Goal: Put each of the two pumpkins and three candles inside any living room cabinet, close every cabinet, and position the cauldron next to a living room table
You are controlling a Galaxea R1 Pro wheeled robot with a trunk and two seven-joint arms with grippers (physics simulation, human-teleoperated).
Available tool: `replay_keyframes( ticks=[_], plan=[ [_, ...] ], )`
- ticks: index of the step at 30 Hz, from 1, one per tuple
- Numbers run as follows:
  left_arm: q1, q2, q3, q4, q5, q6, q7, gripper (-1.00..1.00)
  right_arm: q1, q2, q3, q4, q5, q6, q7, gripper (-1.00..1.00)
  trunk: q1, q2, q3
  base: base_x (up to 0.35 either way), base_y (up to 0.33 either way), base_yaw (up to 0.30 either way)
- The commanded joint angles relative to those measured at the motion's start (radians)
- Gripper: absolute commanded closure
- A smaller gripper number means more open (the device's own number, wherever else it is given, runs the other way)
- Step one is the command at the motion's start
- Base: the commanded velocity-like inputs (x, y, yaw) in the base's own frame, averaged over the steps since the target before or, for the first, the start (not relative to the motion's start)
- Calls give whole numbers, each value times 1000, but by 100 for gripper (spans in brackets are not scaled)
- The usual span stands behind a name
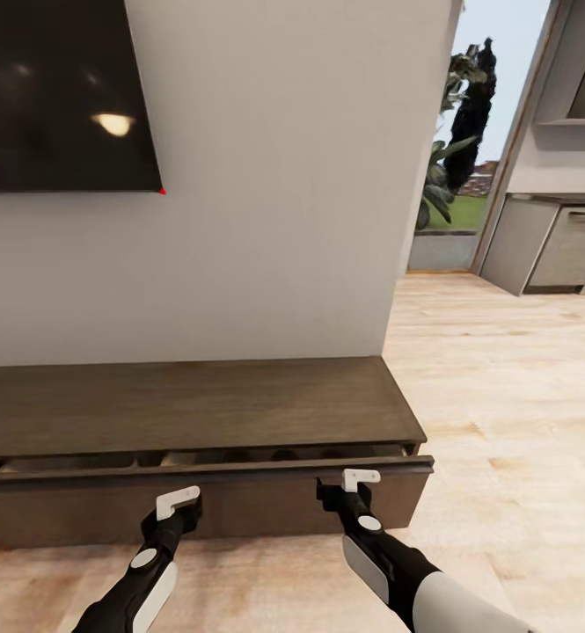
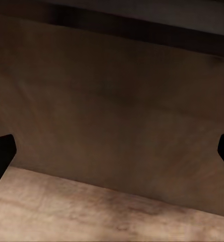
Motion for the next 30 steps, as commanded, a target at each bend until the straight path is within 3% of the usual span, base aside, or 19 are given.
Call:
replay_keyframes(
  ticks=[1, 22, 30],
  plan=[
    [0, 1, 0, 0, 0, -1, 0, -100, -1, 0, -1, -2, 9, -2, 0, -100, 0, 0, 0, 42, 0, 0],
    [0, 1, 0, 0, 1, -2, 0, -100, -1, 0, 0, -3, 9, -2, 0, -100, 0, 0, 0, 91, 0, 0],
    [0, 1, 0, 0, 1, -1, 0, -100, -1, 0, -1, -3, 9, 0, 0, -100, 0, 0, 0, -243, 0, 0]
  ],
)
